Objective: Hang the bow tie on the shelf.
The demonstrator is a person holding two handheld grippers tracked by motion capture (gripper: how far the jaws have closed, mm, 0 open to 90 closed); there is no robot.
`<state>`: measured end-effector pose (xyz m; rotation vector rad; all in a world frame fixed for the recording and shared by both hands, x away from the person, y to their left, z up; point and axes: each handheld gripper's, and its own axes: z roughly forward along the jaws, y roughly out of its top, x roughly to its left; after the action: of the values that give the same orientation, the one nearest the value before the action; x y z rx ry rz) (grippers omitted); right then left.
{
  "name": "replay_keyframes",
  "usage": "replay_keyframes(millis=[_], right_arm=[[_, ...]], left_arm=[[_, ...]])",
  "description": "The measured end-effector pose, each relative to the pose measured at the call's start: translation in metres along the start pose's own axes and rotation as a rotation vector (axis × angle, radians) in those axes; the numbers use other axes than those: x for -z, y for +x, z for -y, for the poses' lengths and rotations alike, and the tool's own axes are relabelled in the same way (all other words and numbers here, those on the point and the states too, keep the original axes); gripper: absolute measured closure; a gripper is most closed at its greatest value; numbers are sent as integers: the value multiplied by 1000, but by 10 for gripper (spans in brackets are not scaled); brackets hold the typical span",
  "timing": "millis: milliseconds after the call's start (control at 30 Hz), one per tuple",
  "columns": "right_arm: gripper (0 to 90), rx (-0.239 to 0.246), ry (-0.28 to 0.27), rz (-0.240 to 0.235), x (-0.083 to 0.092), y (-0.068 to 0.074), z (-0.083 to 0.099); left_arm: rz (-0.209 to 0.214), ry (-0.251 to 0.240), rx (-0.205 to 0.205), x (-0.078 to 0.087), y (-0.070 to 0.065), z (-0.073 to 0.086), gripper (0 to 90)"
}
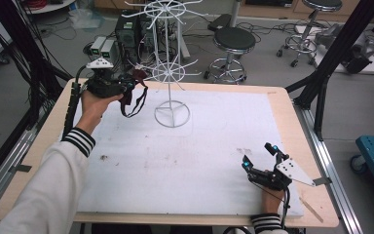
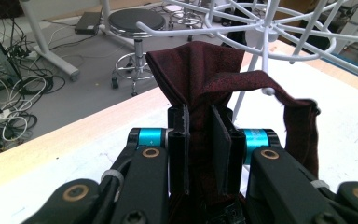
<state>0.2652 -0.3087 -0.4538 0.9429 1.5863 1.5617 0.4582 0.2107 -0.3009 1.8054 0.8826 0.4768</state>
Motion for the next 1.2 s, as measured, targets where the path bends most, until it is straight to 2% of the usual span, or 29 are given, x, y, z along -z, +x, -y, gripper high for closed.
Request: replay_keyframes(millis=[567, 1000, 1100, 1200], right_arm=[[73, -2, 1, -1, 0, 0, 0], [73, 1, -2, 0, 0, 0, 0], [73, -2, -2, -1, 0, 0, 0], [73, -6, -1, 0, 0, 0, 0]], left_arm=[[-1, 3, -12, -20, -13, 4, 773], [-6, -2, -5, -21, -13, 5, 756], [1, -1, -1, -21, -14, 5, 705], [-15, 12, -18, -22, -16, 5, 550]])
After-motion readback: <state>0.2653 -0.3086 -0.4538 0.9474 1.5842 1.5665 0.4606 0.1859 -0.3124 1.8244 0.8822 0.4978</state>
